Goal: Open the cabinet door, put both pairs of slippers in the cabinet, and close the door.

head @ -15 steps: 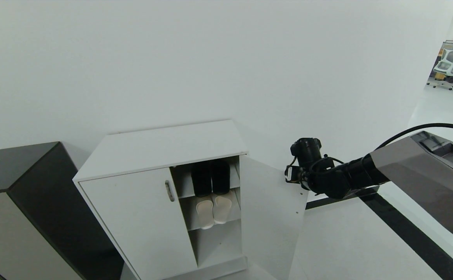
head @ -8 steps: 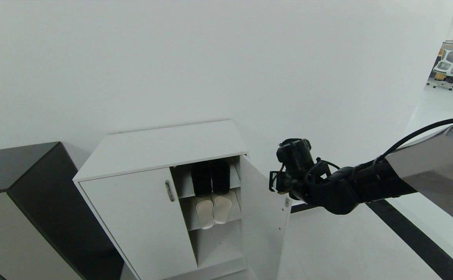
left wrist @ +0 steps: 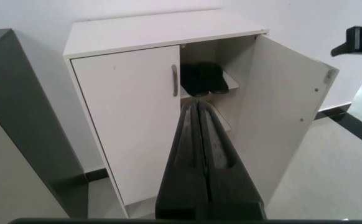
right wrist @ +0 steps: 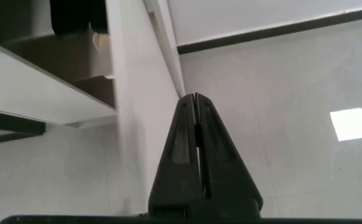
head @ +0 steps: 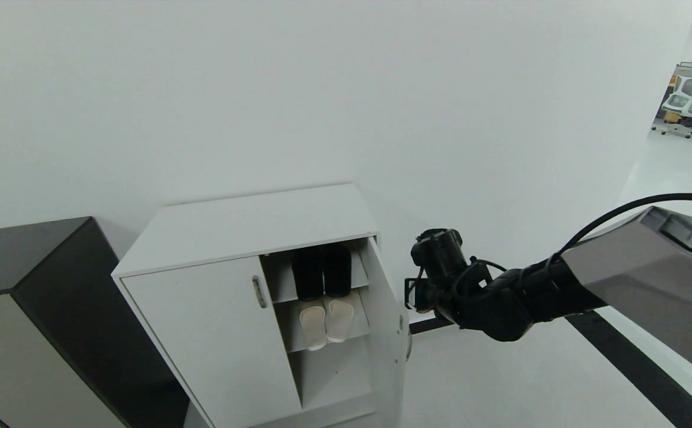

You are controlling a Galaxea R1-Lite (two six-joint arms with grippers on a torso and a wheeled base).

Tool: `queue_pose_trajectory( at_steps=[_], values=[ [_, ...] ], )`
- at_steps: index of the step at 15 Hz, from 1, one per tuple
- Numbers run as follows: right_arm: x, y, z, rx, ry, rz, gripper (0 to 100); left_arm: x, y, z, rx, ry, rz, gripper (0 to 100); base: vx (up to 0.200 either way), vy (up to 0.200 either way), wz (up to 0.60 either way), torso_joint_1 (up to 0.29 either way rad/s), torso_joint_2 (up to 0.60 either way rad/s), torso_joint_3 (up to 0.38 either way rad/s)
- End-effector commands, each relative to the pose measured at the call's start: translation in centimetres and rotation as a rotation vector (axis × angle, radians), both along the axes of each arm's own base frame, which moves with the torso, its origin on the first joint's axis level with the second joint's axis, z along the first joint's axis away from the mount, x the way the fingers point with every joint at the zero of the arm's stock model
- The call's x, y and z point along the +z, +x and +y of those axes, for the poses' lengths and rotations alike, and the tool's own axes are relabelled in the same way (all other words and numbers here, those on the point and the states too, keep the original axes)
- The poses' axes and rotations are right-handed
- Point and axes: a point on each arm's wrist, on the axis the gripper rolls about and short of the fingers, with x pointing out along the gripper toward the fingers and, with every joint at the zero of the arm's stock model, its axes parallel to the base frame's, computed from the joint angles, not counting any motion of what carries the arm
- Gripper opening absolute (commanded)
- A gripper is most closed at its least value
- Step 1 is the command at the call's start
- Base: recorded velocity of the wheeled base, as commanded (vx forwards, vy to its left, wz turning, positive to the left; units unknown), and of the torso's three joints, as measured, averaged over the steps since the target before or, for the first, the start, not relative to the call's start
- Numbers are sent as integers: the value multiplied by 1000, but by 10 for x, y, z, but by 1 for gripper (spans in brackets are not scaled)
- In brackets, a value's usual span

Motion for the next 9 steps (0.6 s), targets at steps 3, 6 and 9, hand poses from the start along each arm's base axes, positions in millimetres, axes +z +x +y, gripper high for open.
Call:
queue_pose_trajectory(
  at_steps=[3,6,9],
  values=[
    [-19,-10,21,58,-15,28,0,0,0,0,1,0,1,0,0,0,0,0,0,0],
    [-17,-24,37,116,0,23,0,0,0,0,1,0,1,0,0,0,0,0,0,0],
    [-14,-40,53,168,22,4,0,0,0,0,1,0,1,0,0,0,0,0,0,0]
  ],
)
